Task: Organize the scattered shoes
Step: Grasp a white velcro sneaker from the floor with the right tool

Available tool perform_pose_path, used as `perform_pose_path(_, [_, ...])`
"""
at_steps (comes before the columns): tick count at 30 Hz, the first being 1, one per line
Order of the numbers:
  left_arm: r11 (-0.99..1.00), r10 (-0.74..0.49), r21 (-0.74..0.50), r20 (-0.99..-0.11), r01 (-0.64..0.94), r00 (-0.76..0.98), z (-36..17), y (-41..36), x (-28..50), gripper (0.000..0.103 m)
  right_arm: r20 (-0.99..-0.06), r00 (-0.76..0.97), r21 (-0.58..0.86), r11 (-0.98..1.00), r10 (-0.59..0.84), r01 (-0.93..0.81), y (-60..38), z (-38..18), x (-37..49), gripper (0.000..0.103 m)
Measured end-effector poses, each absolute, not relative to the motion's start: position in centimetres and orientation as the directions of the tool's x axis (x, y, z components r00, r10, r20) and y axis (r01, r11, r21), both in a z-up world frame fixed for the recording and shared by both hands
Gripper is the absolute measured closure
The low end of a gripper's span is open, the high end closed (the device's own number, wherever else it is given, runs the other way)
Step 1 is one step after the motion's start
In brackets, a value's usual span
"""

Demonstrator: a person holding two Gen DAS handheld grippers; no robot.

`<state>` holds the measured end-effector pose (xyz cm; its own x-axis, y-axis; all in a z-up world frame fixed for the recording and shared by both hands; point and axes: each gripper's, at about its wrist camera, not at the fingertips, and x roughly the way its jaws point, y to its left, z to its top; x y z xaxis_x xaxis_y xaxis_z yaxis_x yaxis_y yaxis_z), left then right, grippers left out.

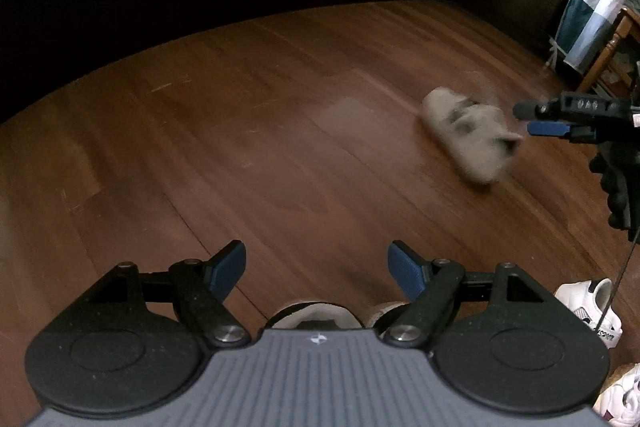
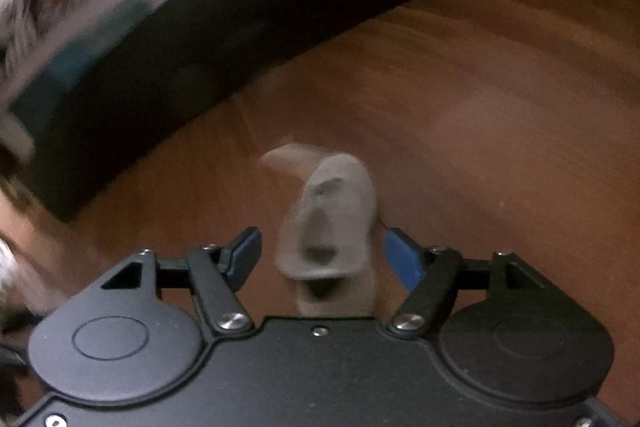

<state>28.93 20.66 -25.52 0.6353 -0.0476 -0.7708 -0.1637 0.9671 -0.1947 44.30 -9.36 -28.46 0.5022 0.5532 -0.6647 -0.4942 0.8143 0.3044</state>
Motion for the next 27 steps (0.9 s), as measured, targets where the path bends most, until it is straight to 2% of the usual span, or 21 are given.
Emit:
perform_pose_path(2, [0.967, -0.053, -0.199, -0.769, -0.160, 0.637, -25.4, 20.5, 28.9, 0.025, -0.665, 0.537, 0.286, 0.841, 0.519, -0.459, -8.7, -28.4, 43.8, 0.032])
perform_pose_path(6, [0.966, -0.053, -0.201, -0.771, -0.164, 0.634, -25.5, 20.6, 28.6, 0.025, -0.676, 0.542, 0.342, 0.864, 0.500, -0.371, -8.1, -29.5, 44.2, 0.032])
perform_pose_path(10, [0.964, -0.051, -0.204, -0.773, -0.172, 0.632, -25.5, 21.2, 28.5, 0.025, -0.688, 0.575, 0.338, 0.897, 0.443, -0.285, -8.0, -30.3, 45.2, 0.047])
perform_pose_path(15, [0.962, -0.045, -0.203, -0.773, -0.180, 0.632, -25.5, 21.8, 28.4, 0.025, -0.680, 0.618, 0.364, 0.913, 0.396, -0.184, -9.2, -30.6, 45.9, 0.052])
perform_pose_path(22, [0.960, -0.043, -0.206, -0.778, -0.189, 0.626, -25.7, 22.5, 28.4, 0.025, -0.790, 0.492, 0.357, 0.927, 0.366, -0.115, -8.3, -34.2, 48.2, 0.054])
perform_pose_path(23, [0.960, -0.044, -0.207, -0.778, -0.189, 0.627, -25.7, 22.6, 28.5, 0.025, -0.803, 0.471, 0.358, 0.928, 0.364, -0.107, -8.3, -34.6, 48.6, 0.075])
perform_pose_path(27, [0.958, -0.046, -0.212, -0.776, -0.191, 0.629, -25.6, 22.7, 28.7, 0.025, -0.828, 0.413, 0.319, 0.924, 0.380, -0.211, -7.1, -34.2, 49.5, 0.084])
